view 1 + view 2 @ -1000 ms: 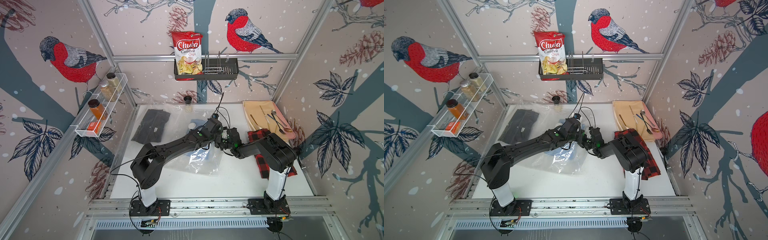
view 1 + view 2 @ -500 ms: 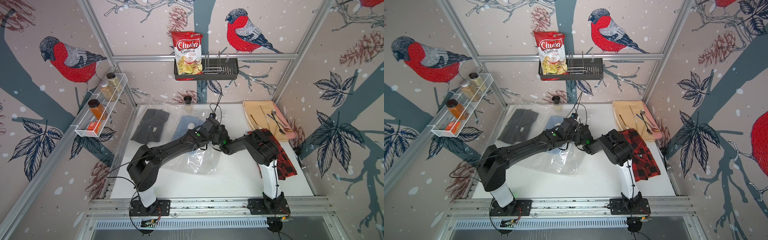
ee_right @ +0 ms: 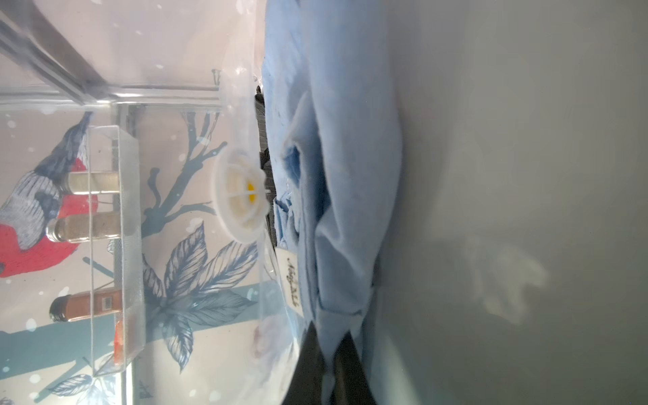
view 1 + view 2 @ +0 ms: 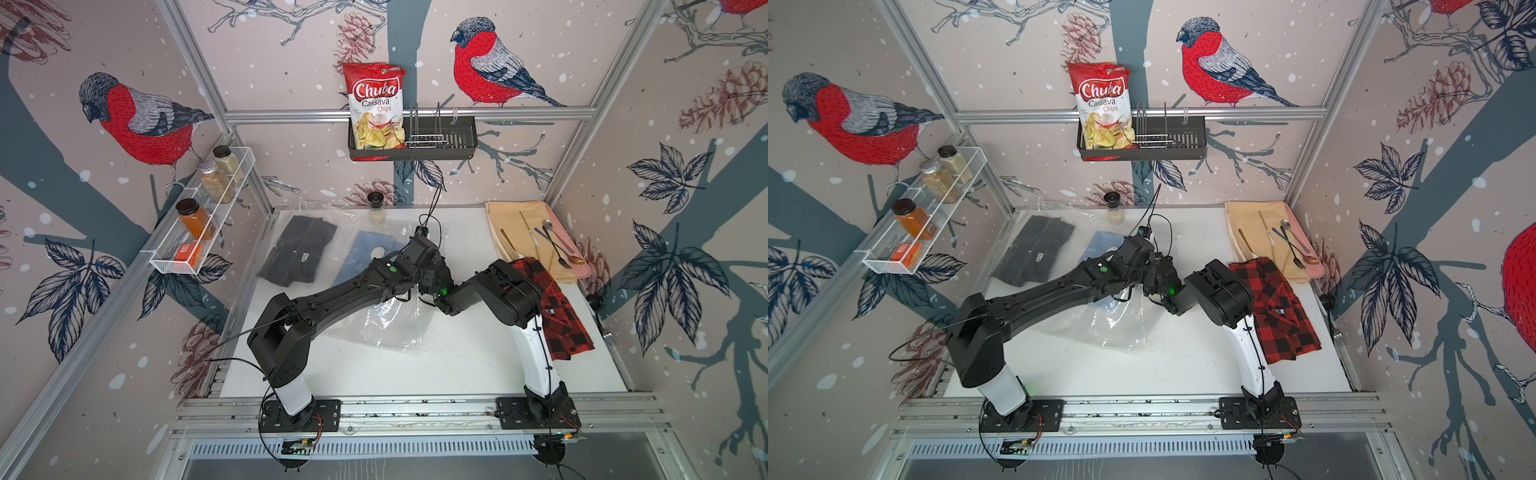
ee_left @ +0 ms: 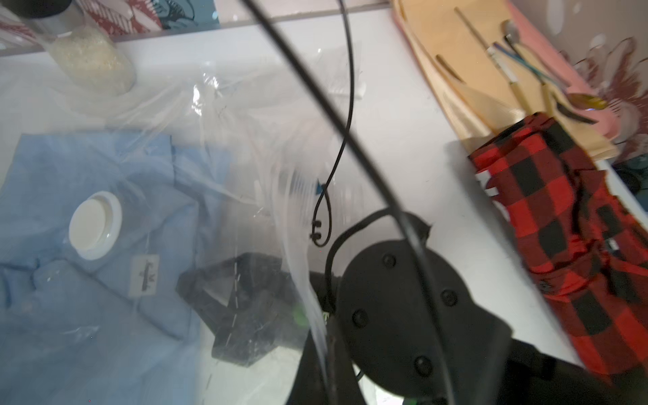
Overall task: Place the folded shirt into the vacuum bag
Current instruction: Place the shirt in the vacuum bag.
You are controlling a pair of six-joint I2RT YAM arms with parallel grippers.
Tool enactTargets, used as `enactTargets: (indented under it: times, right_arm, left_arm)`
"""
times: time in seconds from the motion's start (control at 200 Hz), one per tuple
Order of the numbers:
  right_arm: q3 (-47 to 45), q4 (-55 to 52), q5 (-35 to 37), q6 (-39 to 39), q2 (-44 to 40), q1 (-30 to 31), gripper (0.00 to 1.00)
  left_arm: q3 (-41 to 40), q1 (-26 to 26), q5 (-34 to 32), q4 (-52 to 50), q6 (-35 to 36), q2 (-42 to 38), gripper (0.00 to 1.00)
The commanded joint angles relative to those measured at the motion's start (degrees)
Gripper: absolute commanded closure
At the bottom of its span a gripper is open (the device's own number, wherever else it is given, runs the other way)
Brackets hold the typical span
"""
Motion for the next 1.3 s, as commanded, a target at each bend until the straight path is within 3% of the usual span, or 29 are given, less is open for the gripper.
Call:
enactTargets:
  times: [0.0,0.145,0.62,0.916,1.161,1.296]
  right_arm:
    - [-2.6,5.6,0.6,1.2,-2.0,-0.2,1.0]
    - [-1.8,3.4,1.1,0.0,-2.6,0.7,1.0]
    - [17.3,-7.3,0.6,-0.5,7.3,3.6,1.0]
    - [20.8,-8.8,-2.0,-1.5,9.7,3.7,1.0]
    - [11.1,-11.9,-1.3,-8.2,0.1,2.3,0.67]
    - [4.1,-13.6,-2.1,-12.7,-6.9,1.1,0.56]
  left_arm:
    - [0.0,-0.3,-2.2,5.9,1.4,-1.4,1.0]
    - [1.2,-0.2,-2.1,6.1,2.2,-1.5,1.0]
    - [1.3,-0.3,1.8,5.9,1.0,-0.6,1.0]
    - [0.5,-0.3,1.3,6.3,0.9,-0.7,1.0]
    - [-1.3,-0.1,-2.5,6.4,0.9,-1.0,1.0]
    - [-2.7,0.7,-3.9,7.5,0.7,-1.0,1.0]
